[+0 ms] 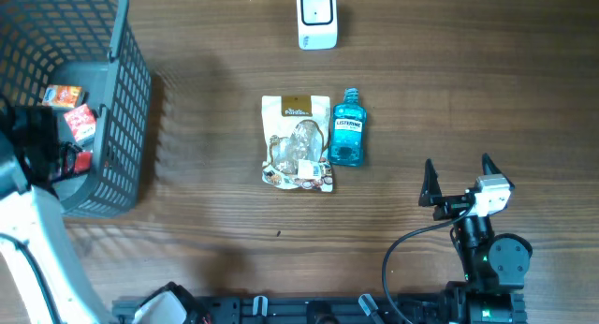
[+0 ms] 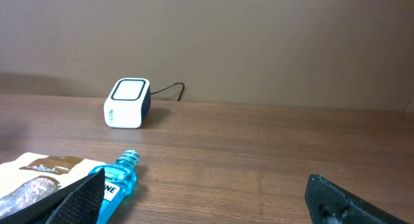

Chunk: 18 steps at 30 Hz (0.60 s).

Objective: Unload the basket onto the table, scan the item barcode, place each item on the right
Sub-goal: 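Reach the left gripper into the basket and grasp the red-black packet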

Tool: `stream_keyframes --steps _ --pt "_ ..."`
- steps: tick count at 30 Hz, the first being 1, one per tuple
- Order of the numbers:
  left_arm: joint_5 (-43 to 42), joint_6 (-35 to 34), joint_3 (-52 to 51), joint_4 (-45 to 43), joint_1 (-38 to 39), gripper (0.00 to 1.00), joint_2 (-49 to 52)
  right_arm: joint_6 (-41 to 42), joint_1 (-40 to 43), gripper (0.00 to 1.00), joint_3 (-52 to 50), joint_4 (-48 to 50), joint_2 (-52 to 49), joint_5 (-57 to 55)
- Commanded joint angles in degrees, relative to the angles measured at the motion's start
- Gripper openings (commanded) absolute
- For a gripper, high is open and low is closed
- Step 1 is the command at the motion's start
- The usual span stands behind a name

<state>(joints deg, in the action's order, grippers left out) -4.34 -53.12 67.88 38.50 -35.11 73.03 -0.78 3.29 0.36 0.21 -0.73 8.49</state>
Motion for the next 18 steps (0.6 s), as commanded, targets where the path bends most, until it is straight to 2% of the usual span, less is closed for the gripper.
stream_keyframes --steps 1,2,7,18 --pt "2.51 0.44 0.76 1.92 0.00 0.51 0.74 -0.55 -0.22 1.00 -0.04 0.24 0.15 -0.37" --pt "2.49 0.44 0.74 2.80 0.00 0.58 2.14 -0.55 -0.22 1.00 -0.04 0.24 0.15 -0.37" --pt "2.56 0.44 0.72 3.93 0.00 0.74 12.94 -0.55 -0.22 1.00 -0.04 0.24 0.15 -0.37" --pt "5.97 0.44 0.72 3.06 0.00 0.85 27.43 -0.55 -0.22 1.00 -0.04 0.24 0.15 -0.37"
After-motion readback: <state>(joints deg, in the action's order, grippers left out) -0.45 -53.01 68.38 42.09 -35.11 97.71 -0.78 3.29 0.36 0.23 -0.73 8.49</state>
